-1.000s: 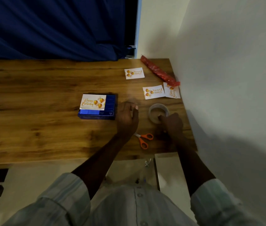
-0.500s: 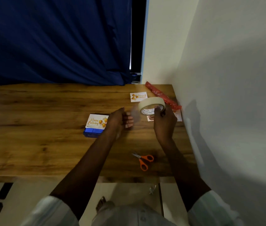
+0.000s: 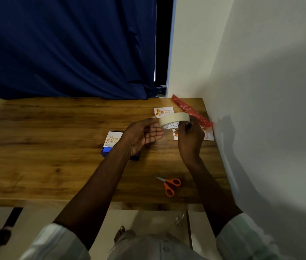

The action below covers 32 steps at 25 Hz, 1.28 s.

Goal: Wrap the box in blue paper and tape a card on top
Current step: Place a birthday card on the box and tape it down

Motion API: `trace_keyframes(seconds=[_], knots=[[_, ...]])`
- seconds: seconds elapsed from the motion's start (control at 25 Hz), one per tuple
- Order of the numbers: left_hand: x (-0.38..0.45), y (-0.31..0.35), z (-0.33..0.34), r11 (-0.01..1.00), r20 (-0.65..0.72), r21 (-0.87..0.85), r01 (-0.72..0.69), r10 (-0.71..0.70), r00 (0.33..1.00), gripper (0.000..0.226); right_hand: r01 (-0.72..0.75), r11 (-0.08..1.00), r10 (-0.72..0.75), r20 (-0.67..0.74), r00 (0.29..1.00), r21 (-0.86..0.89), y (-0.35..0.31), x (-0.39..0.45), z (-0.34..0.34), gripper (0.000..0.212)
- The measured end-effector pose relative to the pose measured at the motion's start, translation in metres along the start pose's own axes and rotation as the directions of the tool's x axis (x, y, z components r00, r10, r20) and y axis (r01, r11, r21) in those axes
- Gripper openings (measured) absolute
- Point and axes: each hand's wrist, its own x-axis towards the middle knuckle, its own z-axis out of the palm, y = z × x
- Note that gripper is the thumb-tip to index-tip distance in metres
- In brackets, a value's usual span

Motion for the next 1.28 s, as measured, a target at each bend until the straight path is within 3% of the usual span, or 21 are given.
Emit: trace_keyframes(seconds=[0.2,0.6,0.92,1.12,1.28], knots=[[-0.001,-0.001,-0.001,0.997,-0.018,0.073,-0.036,0.038,0.999,0.025,-0.033,0.999,0.033,0.004,0.999,-0.013,0.009,-0.005,-0.002,0.029],[-0.001,-0.003,0.003,0.995,-0.086,0.095,0.019,-0.011,0.996,0.032,0.028,0.968,-0.013,0.062,0.998,-0.25,0.013,-0.01,-0.009,0.035],[0.0,-0.011,0.0,0.997,-0.137,0.059,0.045,-0.036,0.99,0.01,0.103,0.924,-0.059,0.129,0.99,-0.368,0.013,-0.015,-0.013,0.032],[0.0,-0.014,0.0,0.998,-0.159,0.045,0.052,-0.044,0.986,0.003,0.077,0.932,-0.029,0.137,0.99,-0.355,0.016,-0.018,-0.013,0.033],[0.0,-0.016,0.001,0.997,-0.144,0.048,0.053,-0.046,0.988,0.001,-0.041,0.983,0.054,0.067,0.996,-0.18,0.018,-0.021,-0.01,0.033]])
